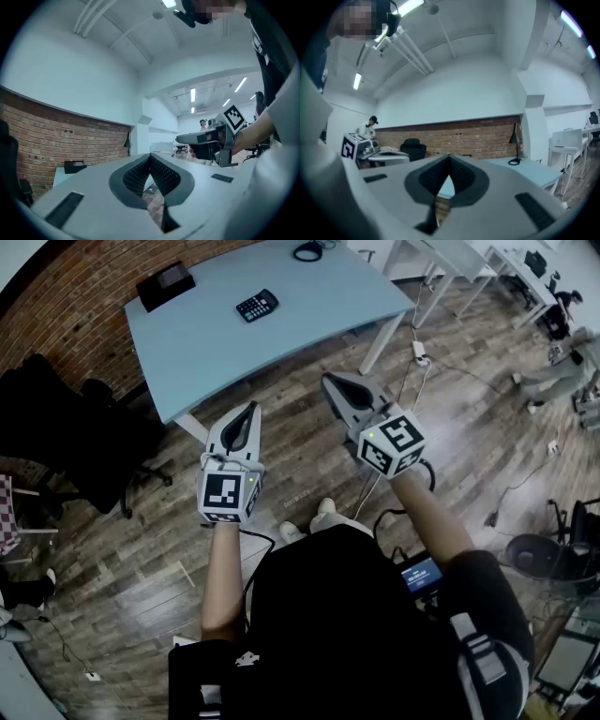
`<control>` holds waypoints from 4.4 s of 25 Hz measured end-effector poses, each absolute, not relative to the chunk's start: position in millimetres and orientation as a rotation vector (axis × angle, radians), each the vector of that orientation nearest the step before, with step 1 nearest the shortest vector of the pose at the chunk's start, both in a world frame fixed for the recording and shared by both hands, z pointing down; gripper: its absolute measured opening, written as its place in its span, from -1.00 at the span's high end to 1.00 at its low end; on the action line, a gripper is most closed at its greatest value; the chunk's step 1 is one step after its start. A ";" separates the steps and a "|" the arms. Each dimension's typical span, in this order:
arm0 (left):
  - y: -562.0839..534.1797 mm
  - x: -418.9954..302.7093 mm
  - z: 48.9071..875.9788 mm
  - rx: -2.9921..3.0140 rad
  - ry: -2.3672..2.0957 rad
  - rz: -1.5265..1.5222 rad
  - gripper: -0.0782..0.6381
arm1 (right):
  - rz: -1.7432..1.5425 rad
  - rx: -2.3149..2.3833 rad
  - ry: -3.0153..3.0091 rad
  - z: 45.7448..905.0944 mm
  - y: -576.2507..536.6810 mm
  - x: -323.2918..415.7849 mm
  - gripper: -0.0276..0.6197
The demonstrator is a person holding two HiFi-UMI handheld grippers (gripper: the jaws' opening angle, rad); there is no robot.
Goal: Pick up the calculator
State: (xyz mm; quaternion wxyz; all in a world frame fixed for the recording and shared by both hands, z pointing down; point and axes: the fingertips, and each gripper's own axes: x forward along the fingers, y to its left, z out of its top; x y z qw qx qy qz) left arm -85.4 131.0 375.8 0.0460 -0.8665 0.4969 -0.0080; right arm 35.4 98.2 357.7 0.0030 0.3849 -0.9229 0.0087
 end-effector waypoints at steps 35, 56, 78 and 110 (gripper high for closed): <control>0.2 -2.6 371.0 -2.645 1.513 -0.058 0.76 | 0.109 1.040 -2.989 359.2 -30.5 79.2 0.91; -62.5 21.5 378.3 -2.556 1.596 -0.134 0.76 | 0.139 0.944 -3.031 364.6 -101.3 99.0 0.90; -112.2 11.4 386.5 -2.561 1.573 -0.199 0.76 | 0.179 0.959 -3.043 370.2 -156.0 79.7 0.91; -240.5 -107.0 399.3 -2.730 1.461 -0.044 0.76 | 0.197 1.149 -2.850 395.1 -280.0 -14.2 0.91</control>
